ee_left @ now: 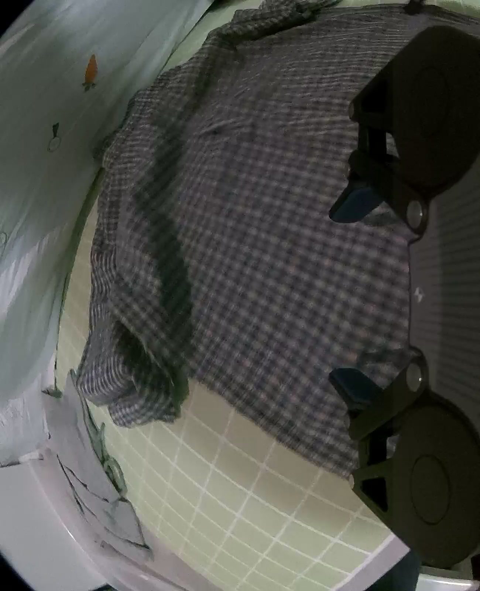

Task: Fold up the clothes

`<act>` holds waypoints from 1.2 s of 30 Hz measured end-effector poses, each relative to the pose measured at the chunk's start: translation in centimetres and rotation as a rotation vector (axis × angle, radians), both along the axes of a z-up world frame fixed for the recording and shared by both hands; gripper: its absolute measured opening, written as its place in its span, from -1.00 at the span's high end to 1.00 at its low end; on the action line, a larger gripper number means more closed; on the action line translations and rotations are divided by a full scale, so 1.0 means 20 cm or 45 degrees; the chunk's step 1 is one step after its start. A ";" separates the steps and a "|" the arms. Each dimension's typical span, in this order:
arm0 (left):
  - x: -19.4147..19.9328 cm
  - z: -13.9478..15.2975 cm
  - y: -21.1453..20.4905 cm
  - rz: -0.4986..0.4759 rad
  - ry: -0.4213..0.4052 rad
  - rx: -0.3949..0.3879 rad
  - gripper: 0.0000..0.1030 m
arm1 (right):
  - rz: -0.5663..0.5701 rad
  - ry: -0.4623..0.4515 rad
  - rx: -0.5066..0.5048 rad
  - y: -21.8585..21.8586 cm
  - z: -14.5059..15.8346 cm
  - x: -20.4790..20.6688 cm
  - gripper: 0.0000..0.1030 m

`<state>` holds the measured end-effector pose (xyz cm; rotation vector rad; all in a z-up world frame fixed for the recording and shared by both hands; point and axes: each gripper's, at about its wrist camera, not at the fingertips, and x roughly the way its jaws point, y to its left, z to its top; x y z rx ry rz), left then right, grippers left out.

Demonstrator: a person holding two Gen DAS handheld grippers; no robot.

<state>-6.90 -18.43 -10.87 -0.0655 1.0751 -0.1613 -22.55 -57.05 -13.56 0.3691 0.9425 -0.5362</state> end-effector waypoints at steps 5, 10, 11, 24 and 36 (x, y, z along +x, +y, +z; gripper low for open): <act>0.05 0.01 0.09 0.034 0.011 0.003 -0.67 | -0.104 -0.019 0.016 -0.02 0.05 -0.01 0.25; 0.21 0.04 0.12 0.072 -0.015 -0.019 -0.67 | -0.141 -0.156 -0.024 -0.07 0.17 0.17 -0.37; 0.25 0.04 0.12 0.078 -0.023 -0.025 -0.68 | -0.126 -0.195 -0.051 -0.08 0.20 0.24 -0.55; 0.94 -0.08 0.08 0.205 -0.001 -0.036 -0.69 | 0.175 -0.338 0.028 -0.35 0.17 1.61 -0.63; 1.26 -0.20 -0.02 0.204 -0.052 0.126 -0.93 | 0.398 -0.255 0.028 -0.40 -0.06 2.23 0.88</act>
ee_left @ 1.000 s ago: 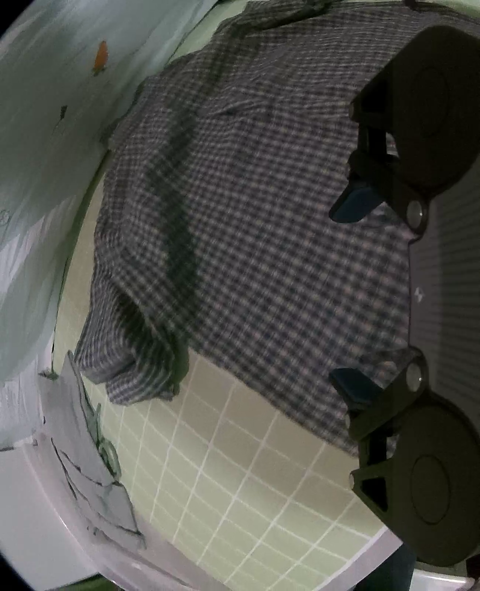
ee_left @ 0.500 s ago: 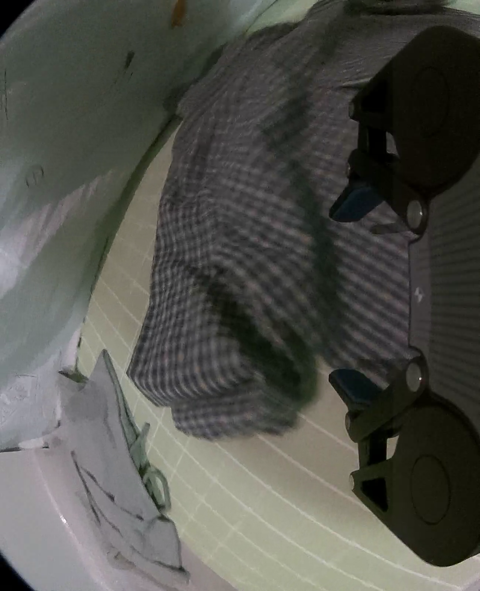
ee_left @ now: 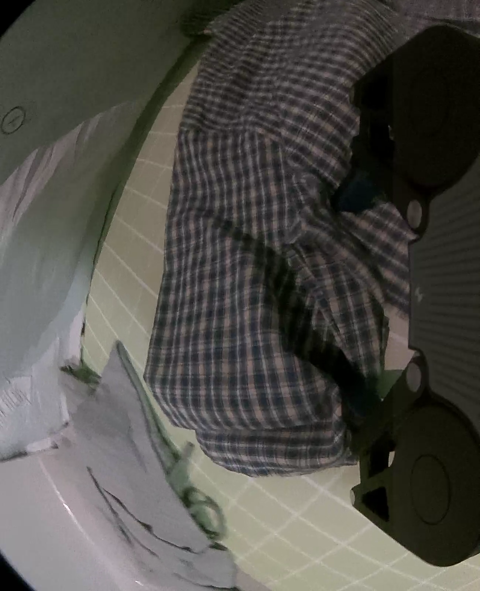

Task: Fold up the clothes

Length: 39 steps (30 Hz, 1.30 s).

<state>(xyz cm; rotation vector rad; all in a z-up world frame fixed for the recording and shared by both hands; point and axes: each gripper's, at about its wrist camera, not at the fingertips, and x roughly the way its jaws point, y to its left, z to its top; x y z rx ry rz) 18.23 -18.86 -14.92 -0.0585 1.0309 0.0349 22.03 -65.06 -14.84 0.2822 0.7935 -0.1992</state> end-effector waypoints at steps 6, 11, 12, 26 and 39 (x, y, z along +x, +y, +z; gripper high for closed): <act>0.05 -0.03 -0.06 -0.062 -0.026 0.051 -1.00 | -0.025 -0.041 -0.092 -0.04 0.02 0.24 0.89; 0.02 0.02 -0.03 -0.039 -0.031 -0.014 -0.99 | -0.036 0.061 -0.215 0.05 0.01 0.28 0.28; -0.02 0.05 -0.02 -0.040 -0.048 -0.030 -0.99 | -0.065 0.062 -0.236 0.07 0.06 0.23 -0.11; -0.66 0.27 -0.09 -0.408 -0.093 -0.129 -0.99 | -0.343 -0.104 -0.096 0.36 0.41 -1.45 -1.00; -1.22 0.31 -0.50 -0.549 -0.145 -0.160 -0.99 | -0.684 -0.028 -0.120 0.08 0.19 -2.22 -1.00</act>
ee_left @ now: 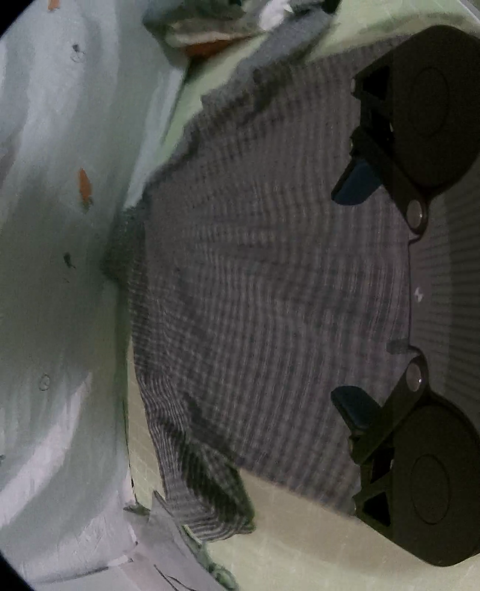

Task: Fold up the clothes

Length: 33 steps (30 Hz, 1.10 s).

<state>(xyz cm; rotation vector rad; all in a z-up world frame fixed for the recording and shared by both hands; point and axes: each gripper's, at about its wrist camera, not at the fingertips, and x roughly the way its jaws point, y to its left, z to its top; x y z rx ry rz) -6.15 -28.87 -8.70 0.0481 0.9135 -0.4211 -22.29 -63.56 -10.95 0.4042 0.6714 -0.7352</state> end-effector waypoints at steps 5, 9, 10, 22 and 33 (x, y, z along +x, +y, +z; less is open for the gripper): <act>-0.21 0.03 -0.24 0.108 0.011 -0.026 -0.99 | 0.008 0.098 -0.189 -0.36 -0.01 -0.06 -0.99; -0.34 0.11 -0.39 0.168 0.002 -0.026 -0.99 | 0.044 0.194 -0.231 -0.62 -0.06 -0.04 -0.74; -0.37 0.12 -0.42 0.168 -0.004 -0.024 -0.99 | 0.053 0.202 -0.219 -0.67 -0.08 -0.02 -0.72; -0.51 0.13 -0.57 0.191 0.005 0.070 -0.99 | -0.164 0.033 -0.080 -0.94 -0.16 -0.23 0.68; -0.58 0.07 -0.67 0.079 0.039 0.095 -0.99 | -0.237 -0.108 0.201 -1.10 -0.22 -0.49 0.42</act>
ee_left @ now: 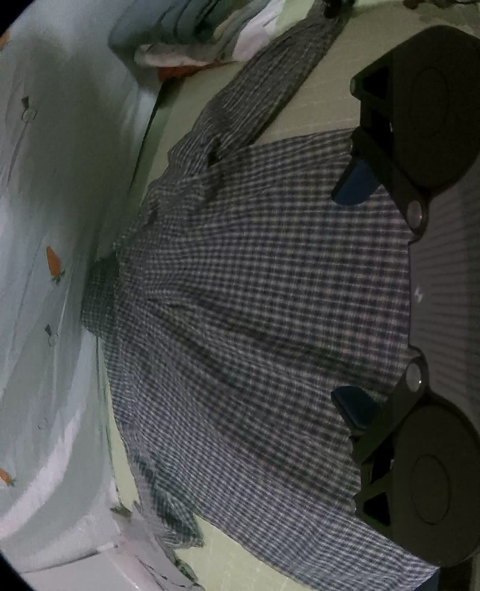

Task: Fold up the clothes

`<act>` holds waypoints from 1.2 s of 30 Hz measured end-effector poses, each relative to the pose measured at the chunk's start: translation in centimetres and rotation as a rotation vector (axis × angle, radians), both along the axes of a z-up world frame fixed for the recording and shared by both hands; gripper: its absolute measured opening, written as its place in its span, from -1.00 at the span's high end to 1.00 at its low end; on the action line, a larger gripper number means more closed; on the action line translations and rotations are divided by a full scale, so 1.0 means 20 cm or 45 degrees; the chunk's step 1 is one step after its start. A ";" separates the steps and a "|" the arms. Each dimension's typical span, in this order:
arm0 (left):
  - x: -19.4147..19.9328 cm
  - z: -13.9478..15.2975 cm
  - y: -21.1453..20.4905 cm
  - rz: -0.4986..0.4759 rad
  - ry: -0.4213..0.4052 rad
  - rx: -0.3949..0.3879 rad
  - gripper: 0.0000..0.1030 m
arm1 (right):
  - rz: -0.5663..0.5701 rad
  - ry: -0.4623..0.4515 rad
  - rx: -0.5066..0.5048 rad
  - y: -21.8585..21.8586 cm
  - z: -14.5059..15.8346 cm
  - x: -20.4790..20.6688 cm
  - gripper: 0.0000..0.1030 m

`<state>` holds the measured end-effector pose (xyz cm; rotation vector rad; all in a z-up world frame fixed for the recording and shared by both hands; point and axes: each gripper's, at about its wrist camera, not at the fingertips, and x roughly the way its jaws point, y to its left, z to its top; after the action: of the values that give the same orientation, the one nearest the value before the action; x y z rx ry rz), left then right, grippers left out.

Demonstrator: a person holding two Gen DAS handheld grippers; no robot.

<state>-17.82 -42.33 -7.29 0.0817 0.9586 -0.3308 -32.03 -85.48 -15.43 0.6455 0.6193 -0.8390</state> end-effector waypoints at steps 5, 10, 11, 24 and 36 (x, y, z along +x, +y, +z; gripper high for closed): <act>-0.02 0.03 0.08 0.036 -0.037 0.002 -0.99 | -0.086 0.001 -0.064 -0.01 0.02 -0.06 0.78; -0.02 0.05 0.25 0.141 -0.045 0.019 -0.99 | -0.112 0.147 -0.180 0.04 0.07 -0.01 -0.15; -0.01 0.06 0.29 0.162 -0.045 0.022 -0.99 | -0.109 0.174 -0.228 0.08 0.10 0.02 -0.58; 0.13 0.12 0.92 0.364 -0.055 0.071 -0.99 | 0.415 -0.009 -0.151 0.85 0.13 0.53 -1.00; 0.66 0.03 1.81 0.547 -0.064 -0.029 -0.99 | 0.558 0.234 -0.201 1.58 -0.05 0.96 -1.00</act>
<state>-4.62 -6.15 -6.69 -0.1356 0.8965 0.0568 -12.93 -53.79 -16.39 0.2732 0.8164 -0.5313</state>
